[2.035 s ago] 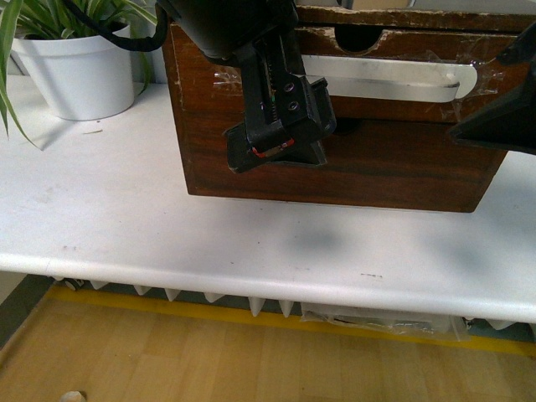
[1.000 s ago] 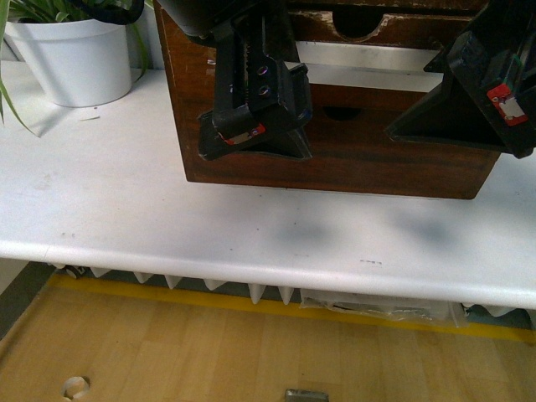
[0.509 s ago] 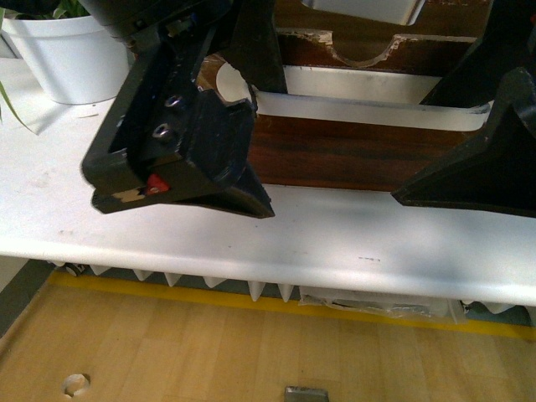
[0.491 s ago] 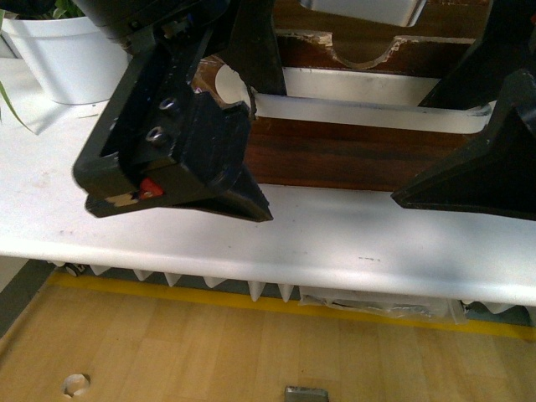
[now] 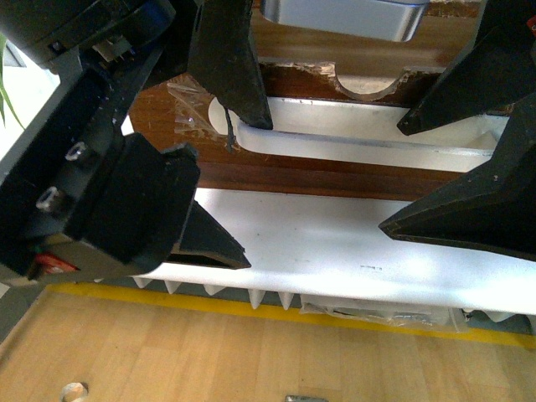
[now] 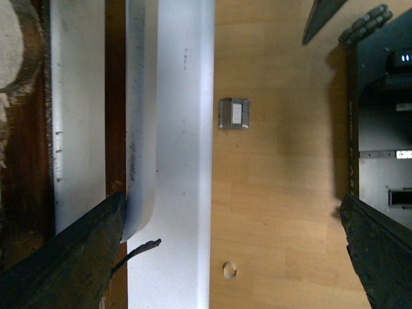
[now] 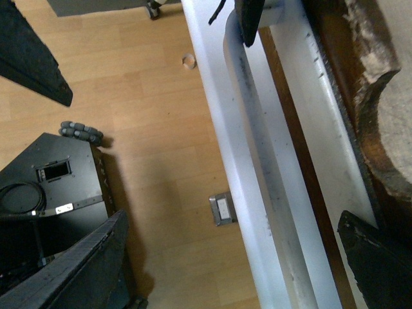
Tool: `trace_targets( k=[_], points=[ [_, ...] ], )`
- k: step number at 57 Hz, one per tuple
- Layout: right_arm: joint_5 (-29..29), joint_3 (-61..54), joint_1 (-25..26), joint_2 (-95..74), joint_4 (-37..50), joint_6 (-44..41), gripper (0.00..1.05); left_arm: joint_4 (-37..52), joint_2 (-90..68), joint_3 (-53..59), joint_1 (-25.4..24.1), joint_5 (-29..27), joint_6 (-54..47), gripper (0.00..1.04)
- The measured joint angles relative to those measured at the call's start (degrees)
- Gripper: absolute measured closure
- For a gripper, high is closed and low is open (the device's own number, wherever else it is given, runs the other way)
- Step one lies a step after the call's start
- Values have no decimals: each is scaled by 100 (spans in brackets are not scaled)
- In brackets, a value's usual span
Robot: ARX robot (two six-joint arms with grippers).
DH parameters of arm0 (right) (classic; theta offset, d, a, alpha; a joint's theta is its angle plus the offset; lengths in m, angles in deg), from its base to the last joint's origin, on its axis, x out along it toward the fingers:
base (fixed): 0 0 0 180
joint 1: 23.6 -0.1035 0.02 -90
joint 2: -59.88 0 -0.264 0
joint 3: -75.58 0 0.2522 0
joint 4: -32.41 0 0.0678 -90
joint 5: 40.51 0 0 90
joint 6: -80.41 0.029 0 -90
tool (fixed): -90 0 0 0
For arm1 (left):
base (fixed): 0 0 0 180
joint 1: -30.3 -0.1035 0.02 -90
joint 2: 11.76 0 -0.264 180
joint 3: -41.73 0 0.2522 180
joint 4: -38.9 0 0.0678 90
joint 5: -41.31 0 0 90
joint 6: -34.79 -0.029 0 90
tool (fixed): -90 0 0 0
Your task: Open drawer
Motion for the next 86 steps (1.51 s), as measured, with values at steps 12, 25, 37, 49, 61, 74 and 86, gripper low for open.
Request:
trace_targets(
  k=[12, 25, 37, 49, 61, 74, 86],
  points=[
    [168, -448, 52, 636, 581, 413, 9, 944, 597, 581, 81, 271, 485, 6],
    [-74, -1399, 275, 1698, 1316, 907, 9, 2035, 1797, 1401, 85, 597, 1296, 6],
    [-476, -2358, 619, 2983, 1904, 1499, 9, 2962, 2953, 2524, -271, 621, 2315, 6],
    [-1294, -3394, 898, 4513, 2516, 2476, 9, 4052, 4048, 3620, -957, -273, 3377, 6],
    [-2358, -4288, 789, 6225, 2328, 3609, 9, 4151, 5331, 4850, -1829, -774, 4900, 6],
    [-3477, -5016, 553, 7348, 2577, 4579, 9, 3080, 7130, 5866, -3086, -1204, 6476, 6],
    [-3810, -5204, 979, 7611, 2922, 4964, 9, 2680, 7702, 6168, -3665, -1241, 6891, 6]
  ],
)
